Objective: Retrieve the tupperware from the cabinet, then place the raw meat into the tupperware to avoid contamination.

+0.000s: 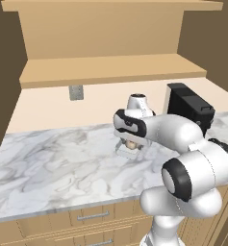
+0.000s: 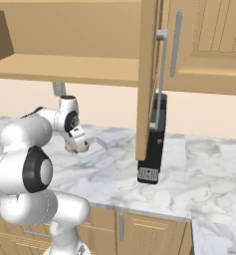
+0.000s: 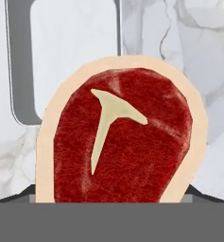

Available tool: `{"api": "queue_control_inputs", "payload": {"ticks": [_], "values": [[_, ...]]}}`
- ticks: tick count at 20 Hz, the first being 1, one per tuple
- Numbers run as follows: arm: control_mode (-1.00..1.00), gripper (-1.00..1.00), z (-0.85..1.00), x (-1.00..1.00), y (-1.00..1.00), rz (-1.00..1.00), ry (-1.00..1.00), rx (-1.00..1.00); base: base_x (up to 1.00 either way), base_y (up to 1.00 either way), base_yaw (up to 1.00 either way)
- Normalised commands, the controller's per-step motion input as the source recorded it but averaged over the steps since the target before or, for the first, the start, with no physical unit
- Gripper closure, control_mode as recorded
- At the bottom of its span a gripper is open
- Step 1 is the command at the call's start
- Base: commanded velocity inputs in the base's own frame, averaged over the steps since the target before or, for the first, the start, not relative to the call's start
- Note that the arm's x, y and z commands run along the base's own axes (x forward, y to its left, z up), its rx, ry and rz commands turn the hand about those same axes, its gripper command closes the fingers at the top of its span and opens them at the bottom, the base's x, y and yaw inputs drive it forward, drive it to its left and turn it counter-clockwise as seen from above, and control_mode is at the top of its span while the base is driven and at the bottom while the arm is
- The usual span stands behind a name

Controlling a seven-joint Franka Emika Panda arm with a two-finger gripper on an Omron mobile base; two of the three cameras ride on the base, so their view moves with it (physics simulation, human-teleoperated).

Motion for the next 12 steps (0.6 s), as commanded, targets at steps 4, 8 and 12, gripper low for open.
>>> {"api": "queue_control_inputs", "payload": {"ticks": [4, 8, 12], "values": [[-1.0, 1.0, -0.15, 0.21, -0.04, 0.0, 0.0, 0.0, 0.0, 0.0, 0.0], [-1.0, 1.0, -0.14, 0.18, -0.04, 0.0, 0.0, 0.0, 0.0, 0.0, 0.0], [-1.0, 1.0, -0.14, 0.15, -0.04, 0.0, 0.0, 0.0, 0.0, 0.0, 0.0]]}}
